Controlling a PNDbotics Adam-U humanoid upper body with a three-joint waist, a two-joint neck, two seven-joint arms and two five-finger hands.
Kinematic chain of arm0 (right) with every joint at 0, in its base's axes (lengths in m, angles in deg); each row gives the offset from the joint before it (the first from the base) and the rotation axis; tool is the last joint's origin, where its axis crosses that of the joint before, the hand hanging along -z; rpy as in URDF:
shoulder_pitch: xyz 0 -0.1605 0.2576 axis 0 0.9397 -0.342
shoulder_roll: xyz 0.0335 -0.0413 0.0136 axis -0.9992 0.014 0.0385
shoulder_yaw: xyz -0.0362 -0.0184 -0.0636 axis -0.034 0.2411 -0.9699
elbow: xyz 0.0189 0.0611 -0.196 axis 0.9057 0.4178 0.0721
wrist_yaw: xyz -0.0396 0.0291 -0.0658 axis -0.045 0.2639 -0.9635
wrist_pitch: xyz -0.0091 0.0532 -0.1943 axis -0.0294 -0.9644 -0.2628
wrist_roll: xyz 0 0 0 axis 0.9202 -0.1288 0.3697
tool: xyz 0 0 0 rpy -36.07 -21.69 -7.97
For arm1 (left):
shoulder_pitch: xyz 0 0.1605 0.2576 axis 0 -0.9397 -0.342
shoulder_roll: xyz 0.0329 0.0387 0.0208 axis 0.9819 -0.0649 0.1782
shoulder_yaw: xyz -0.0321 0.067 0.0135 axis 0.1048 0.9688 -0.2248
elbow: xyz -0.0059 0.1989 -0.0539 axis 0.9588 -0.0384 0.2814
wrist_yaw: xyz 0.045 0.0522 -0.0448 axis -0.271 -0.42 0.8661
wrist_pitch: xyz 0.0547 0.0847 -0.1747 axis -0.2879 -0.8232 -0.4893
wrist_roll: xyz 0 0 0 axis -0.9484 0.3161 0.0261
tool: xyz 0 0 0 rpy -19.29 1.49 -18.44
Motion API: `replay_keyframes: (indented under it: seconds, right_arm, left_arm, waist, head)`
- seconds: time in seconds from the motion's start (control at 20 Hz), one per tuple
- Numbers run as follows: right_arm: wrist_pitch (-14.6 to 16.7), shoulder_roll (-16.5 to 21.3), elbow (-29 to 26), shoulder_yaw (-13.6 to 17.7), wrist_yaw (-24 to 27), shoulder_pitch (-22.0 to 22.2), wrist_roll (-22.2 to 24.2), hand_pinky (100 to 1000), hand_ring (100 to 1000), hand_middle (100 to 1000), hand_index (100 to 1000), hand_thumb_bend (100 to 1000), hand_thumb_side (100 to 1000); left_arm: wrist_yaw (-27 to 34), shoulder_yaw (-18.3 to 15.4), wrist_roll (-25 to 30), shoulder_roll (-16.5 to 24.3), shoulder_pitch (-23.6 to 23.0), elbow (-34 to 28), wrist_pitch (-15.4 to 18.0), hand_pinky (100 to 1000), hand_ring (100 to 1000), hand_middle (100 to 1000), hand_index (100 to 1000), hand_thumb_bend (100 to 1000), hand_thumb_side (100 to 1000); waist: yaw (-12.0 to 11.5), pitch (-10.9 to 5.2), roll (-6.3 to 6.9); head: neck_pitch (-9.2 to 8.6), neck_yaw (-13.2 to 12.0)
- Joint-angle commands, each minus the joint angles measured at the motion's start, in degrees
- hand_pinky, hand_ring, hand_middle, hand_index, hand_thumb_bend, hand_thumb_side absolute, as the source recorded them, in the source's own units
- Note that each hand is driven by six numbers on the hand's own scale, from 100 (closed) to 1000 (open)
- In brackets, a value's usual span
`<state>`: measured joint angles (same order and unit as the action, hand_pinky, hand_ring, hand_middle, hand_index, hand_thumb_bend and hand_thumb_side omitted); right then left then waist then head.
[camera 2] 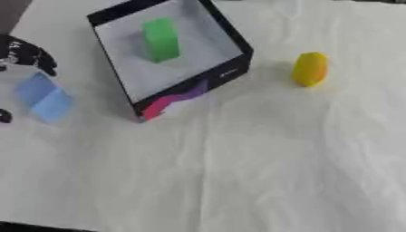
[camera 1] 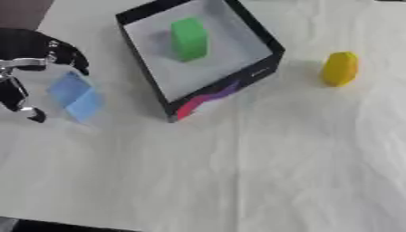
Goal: Pick up objects on the table and place them in the box.
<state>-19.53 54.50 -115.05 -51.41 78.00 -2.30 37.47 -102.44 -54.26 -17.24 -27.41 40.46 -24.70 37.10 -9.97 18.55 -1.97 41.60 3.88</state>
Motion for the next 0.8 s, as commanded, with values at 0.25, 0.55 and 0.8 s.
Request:
replay_keyframes:
  seconds: [0.25,0.55,0.8]
  right_arm:
    - [-0.35,0.9,-1.04,0.38,-0.56,-0.25,-0.04,972,833,783,851,100,464]
    - [-0.5,0.81,-1.04,0.4,-0.58,-0.19,-0.15,972,833,783,851,100,468]
    - [-0.48,0.85,-1.04,0.46,-0.54,-0.09,-0.22,972,833,783,851,100,467]
  left_arm:
    - [0.27,-0.15,0.13,0.13,1.35,1.5,0.61,827,828,779,826,750,100]
    - [2.55,-0.51,0.1,0.01,1.16,2.13,-0.26,791,777,651,718,637,100]
    - [4.28,-1.58,-1.77,0.53,1.01,0.72,-1.23,747,720,576,630,520,100]
  waist:
    - [0.19,0.0,0.74]
    - [0.2,-0.02,0.75]
    - [0.17,-0.13,0.72]
  head:
    - [-0.56,-0.15]
    - [-0.49,-0.24]
    - [-0.42,-0.26]
